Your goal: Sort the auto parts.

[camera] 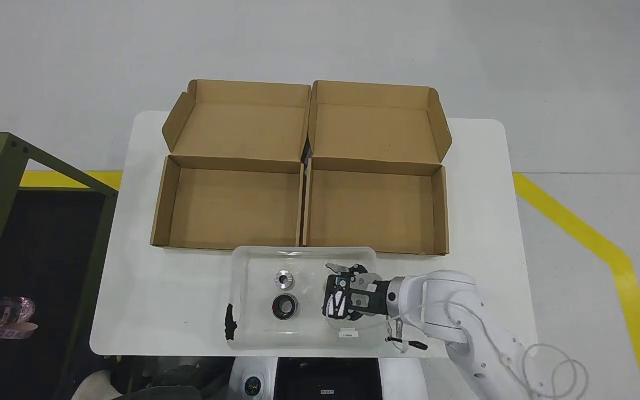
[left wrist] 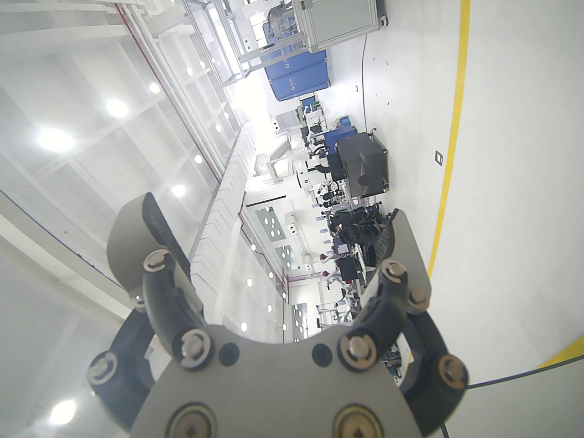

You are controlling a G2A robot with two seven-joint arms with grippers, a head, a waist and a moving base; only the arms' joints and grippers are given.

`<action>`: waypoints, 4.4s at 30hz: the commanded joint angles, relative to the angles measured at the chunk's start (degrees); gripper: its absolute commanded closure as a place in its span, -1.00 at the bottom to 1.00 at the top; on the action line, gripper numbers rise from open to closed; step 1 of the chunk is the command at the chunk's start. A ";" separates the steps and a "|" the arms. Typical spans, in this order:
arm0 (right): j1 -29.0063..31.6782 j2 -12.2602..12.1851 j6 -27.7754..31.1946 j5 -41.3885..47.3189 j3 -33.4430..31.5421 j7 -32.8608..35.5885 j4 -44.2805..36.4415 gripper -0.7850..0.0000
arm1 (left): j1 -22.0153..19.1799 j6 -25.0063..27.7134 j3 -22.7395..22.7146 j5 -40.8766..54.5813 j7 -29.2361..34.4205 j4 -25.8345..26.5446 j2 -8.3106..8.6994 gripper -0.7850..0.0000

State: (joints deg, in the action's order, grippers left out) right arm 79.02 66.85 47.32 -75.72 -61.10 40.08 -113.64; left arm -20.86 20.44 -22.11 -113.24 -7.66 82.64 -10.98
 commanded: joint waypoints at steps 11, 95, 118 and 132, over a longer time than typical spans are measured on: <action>-1.35 -0.45 0.19 0.45 1.27 -0.75 -0.01 1.00 | 0.00 0.00 0.00 0.00 0.00 0.00 0.00 -1.00; -35.50 3.50 -9.51 12.09 10.93 -16.90 37.72 0.88 | 0.00 0.00 0.00 0.00 0.00 0.00 0.00 -1.00; -28.38 1.06 -6.63 10.68 3.00 -14.04 20.20 -1.00 | 0.00 0.00 0.00 0.00 0.00 0.00 0.00 -1.00; -13.18 -1.81 -4.38 11.43 -2.46 -5.78 0.61 -1.00 | 0.00 0.00 0.00 0.00 0.00 0.00 0.00 -1.00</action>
State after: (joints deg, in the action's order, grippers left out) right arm 65.06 65.16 42.79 -64.23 -63.48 33.67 -112.01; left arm -20.86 20.44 -22.11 -113.24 -7.66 82.64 -10.98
